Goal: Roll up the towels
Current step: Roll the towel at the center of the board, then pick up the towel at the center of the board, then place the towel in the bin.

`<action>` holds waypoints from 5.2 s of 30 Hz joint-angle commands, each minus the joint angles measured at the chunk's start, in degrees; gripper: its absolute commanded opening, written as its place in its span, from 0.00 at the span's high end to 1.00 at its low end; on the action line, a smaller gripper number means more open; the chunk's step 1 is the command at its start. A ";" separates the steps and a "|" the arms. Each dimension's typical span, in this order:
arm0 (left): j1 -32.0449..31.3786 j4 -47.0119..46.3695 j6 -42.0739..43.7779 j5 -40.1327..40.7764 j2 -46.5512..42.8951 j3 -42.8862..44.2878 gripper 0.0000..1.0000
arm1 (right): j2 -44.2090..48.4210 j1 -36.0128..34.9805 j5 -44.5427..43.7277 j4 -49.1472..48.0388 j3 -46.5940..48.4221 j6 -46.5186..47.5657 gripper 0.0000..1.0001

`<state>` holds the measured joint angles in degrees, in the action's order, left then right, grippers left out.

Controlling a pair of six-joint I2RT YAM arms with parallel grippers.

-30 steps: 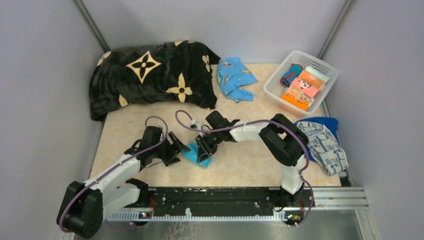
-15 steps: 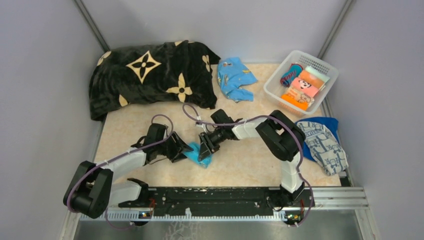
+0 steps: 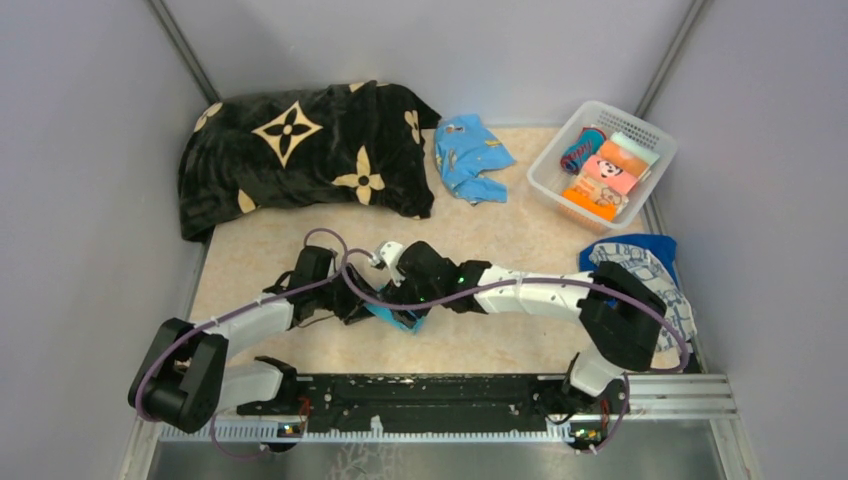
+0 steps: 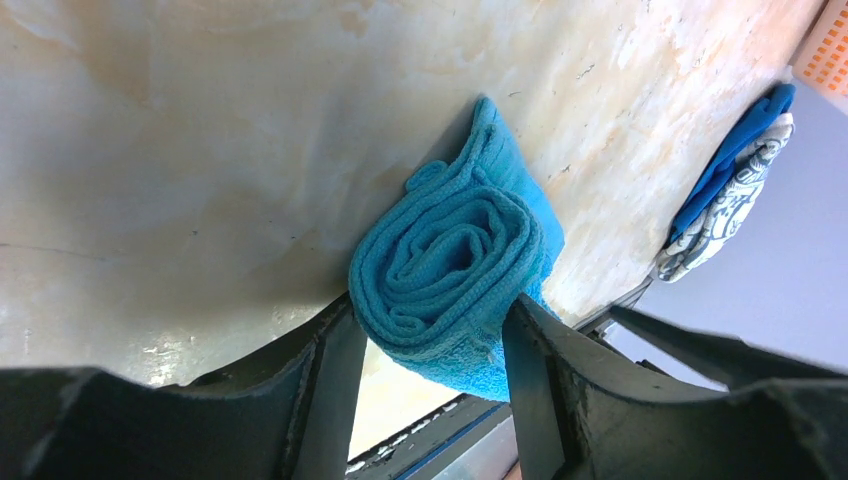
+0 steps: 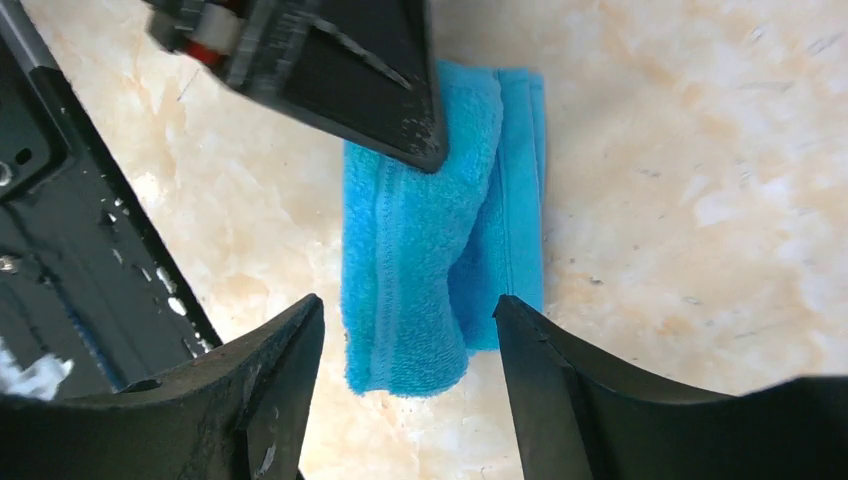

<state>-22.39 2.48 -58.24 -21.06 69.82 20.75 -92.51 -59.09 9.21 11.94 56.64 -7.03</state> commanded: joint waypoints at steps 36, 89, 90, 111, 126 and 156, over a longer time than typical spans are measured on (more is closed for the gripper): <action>-0.23 7.69 2.98 6.60 -2.06 2.73 0.25 | -10.01 -3.95 5.13 2.99 2.11 9.33 0.74; -0.37 10.53 5.72 7.79 9.24 7.18 0.48 | -22.89 -9.64 -18.25 16.66 14.02 6.00 0.56; -0.33 10.60 5.70 7.79 8.93 7.40 0.46 | -22.94 -9.38 -17.35 16.70 13.31 5.73 0.58; 18.40 28.81 21.84 11.97 0.27 26.31 0.14 | -0.32 1.98 -12.69 16.79 0.00 -1.89 0.92; 19.39 27.81 40.06 19.02 -6.73 35.77 0.05 | 10.77 35.68 -29.99 28.28 17.49 -12.57 1.00; 19.41 29.12 42.51 18.77 -2.85 35.19 0.02 | -36.44 50.56 -45.61 37.52 62.64 -15.82 1.00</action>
<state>-3.20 31.40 -16.60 -2.90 66.72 56.21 -128.68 -8.56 -39.11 49.56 115.70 -21.74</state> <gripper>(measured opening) 0.976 0.354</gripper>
